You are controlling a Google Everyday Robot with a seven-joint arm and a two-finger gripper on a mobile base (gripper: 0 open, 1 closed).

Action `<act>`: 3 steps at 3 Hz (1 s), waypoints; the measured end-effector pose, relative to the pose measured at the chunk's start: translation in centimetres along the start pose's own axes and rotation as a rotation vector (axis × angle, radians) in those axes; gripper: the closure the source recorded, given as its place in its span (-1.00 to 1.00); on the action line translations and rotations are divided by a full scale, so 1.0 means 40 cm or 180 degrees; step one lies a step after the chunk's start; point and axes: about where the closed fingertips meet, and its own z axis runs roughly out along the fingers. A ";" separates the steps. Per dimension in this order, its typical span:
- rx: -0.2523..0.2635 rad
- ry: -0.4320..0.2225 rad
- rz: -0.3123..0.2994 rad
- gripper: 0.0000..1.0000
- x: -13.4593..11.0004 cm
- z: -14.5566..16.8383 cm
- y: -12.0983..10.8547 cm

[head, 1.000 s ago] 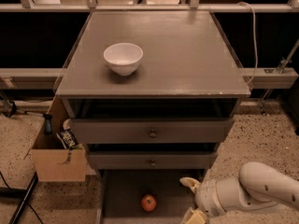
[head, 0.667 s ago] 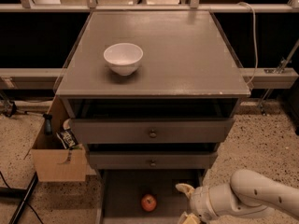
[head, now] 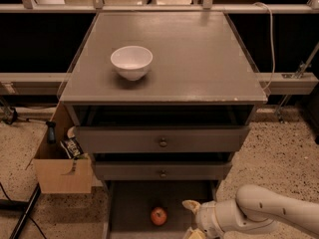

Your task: Pick apple from bottom drawer and place on counter

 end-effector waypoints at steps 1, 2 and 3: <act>0.0003 -0.0048 0.0111 -1.00 0.051 0.071 -0.074; 0.0109 -0.0148 0.0136 -1.00 0.124 0.154 -0.180; 0.0305 -0.0208 -0.0009 -1.00 0.186 0.217 -0.254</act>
Offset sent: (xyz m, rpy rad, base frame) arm 0.0737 0.0004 -0.1596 0.0426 -0.0162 -0.1162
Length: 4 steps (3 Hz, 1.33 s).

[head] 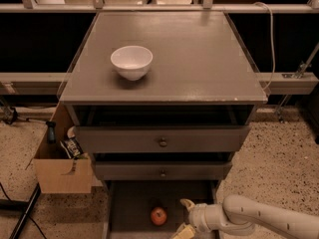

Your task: Pick apple from bottom drawer and place on counter

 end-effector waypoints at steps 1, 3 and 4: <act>0.0188 0.0028 -0.0218 -1.00 0.049 0.051 -0.043; 0.0308 0.0060 -0.0373 -1.00 0.073 0.102 -0.090; 0.0452 0.0055 -0.0537 -1.00 0.073 0.129 -0.120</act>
Offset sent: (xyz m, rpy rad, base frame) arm 0.0479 0.0125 -0.0823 -0.1108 -0.2028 0.0090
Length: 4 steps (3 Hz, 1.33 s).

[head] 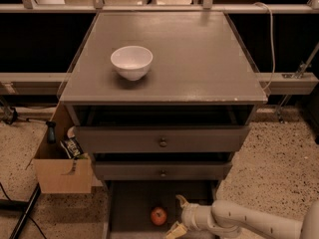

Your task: Pick apple from bottom drawer and place on counter

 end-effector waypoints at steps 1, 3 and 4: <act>0.0260 -0.0081 -0.0244 -1.00 0.013 0.047 -0.058; 0.0468 -0.0033 -0.0502 -1.00 0.050 0.125 -0.136; 0.0256 0.0159 -0.0511 -1.00 0.062 0.188 -0.149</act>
Offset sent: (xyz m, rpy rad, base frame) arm 0.0690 -0.0028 -0.0509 -0.0521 -0.2934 -0.0517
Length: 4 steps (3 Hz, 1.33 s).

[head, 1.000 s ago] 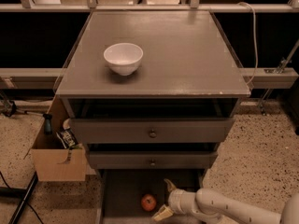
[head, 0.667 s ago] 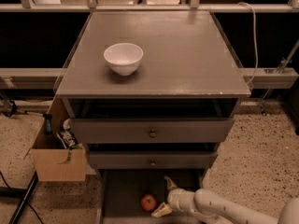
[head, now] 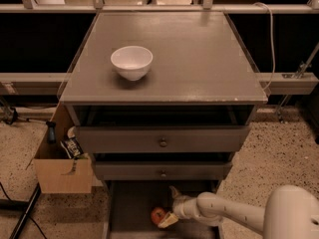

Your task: Pick apple from bottom drawer and place on counter

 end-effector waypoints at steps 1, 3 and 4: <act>-0.0199 0.0157 0.0044 -1.00 0.010 0.057 -0.011; -0.0454 0.0111 0.0016 -1.00 -0.009 0.066 0.043; -0.0543 0.0018 -0.0021 -1.00 -0.026 0.061 0.080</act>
Offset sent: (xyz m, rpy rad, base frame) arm -0.0019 0.0226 -0.0229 -0.0434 0.1384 0.0942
